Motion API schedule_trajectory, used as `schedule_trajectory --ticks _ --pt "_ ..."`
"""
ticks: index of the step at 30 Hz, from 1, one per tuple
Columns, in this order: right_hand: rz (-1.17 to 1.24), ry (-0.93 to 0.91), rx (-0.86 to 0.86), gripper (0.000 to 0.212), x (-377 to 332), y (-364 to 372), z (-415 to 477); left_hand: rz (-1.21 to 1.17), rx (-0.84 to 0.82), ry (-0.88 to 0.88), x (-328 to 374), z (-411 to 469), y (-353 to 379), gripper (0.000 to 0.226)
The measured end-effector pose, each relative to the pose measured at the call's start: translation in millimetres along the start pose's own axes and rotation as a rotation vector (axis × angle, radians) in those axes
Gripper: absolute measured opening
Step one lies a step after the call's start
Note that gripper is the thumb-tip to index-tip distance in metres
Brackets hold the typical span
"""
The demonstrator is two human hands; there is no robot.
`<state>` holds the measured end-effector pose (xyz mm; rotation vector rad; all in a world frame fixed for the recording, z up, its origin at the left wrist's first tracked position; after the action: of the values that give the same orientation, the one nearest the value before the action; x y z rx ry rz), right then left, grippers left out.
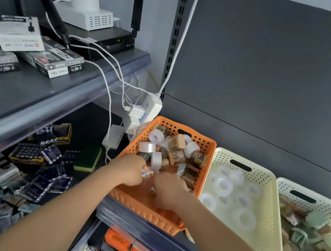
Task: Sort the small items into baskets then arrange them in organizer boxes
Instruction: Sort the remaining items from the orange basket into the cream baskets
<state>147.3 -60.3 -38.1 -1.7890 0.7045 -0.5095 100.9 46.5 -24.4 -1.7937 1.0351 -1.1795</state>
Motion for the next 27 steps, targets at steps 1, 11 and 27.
schedule_trajectory --ticks 1,11,27 --pt "0.017 -0.011 0.013 0.022 1 0 -1 -0.01 0.014 -0.001 -1 -2 -2 0.008" --pt "0.615 0.127 0.344 0.042 43 -38 -27 -0.231 0.408 0.052 22 -9 -24 0.027" --pt "0.984 0.36 0.725 0.026 231 -33 -169 -0.529 0.433 0.454 263 29 15 0.014"
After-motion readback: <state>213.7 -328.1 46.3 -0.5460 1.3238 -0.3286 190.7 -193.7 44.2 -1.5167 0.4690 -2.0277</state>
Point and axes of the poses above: each hand's wrist, its own z-axis towards the middle knuckle, its own y-axis out of the palm, x = y × z, the point moved 5 cm from there along z, towards the middle knuckle, and after that the axes turned 10 degrees about y, right-handed, at the moved point
